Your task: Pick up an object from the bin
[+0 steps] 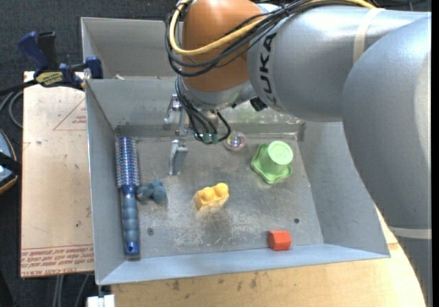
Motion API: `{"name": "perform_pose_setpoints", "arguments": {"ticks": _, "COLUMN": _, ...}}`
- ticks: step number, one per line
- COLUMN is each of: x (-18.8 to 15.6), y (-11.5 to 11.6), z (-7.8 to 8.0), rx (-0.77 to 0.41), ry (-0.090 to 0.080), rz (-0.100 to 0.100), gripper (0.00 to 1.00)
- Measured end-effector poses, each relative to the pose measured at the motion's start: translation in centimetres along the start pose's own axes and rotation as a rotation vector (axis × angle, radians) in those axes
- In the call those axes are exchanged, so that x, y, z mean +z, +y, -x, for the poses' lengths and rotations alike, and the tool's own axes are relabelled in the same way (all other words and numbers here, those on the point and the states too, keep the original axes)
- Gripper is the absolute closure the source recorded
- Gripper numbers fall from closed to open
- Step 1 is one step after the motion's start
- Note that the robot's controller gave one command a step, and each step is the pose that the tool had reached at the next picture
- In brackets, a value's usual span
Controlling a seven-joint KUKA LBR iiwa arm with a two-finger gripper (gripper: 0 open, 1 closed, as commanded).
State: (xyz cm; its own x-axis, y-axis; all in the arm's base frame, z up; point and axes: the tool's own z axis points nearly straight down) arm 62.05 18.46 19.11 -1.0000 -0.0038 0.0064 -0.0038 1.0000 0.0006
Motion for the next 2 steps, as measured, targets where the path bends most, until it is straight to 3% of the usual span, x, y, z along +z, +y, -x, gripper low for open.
{"name": "perform_pose_setpoints", "arguments": {"ticks": 1, "x": 11.66, "y": 1.47, "z": -7.88, "rx": -0.407, "ry": -0.017, "rz": 0.0, "gripper": 0.0}}
{"name": "perform_pose_setpoints", "arguments": {"ticks": 2, "x": 11.47, "y": 1.58, "z": -7.78, "rx": -0.406, "ry": -0.02, "rz": 0.003, "gripper": 1.0}}
